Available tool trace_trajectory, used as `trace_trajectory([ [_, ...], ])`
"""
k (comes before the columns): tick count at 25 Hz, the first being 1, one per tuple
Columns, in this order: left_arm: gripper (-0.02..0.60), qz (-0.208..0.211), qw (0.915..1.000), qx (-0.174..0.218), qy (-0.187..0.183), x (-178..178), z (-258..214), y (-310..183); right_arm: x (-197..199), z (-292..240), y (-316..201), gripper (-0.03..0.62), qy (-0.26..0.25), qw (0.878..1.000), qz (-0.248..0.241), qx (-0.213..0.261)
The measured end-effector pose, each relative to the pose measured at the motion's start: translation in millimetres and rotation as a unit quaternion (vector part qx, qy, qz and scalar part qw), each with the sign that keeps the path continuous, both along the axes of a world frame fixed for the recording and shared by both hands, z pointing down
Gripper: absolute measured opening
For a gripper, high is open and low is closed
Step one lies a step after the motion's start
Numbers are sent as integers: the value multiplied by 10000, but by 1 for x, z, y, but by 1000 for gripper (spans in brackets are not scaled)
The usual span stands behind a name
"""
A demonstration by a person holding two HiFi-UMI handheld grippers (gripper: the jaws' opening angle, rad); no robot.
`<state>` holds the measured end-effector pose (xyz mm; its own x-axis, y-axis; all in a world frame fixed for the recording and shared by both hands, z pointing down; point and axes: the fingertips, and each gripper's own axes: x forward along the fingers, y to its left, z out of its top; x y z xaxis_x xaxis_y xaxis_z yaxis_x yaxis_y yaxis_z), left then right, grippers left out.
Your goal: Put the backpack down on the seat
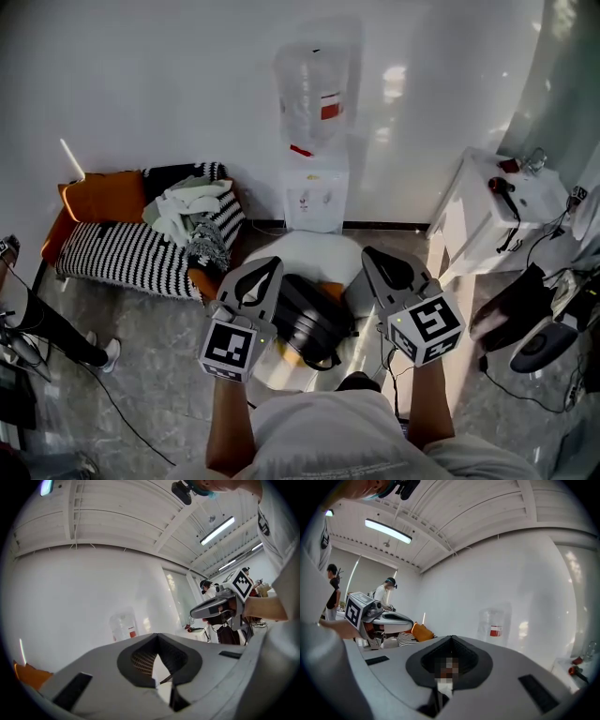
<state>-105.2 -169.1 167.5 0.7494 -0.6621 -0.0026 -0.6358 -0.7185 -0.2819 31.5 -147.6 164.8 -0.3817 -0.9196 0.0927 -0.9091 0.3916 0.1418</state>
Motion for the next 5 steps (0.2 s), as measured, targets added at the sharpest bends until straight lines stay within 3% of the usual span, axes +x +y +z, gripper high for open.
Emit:
trace_trajectory([
  [5, 8, 32, 9998, -175, -43, 2, 7, 3, -1, 3, 2, 3, 7, 10000, -15, -11],
])
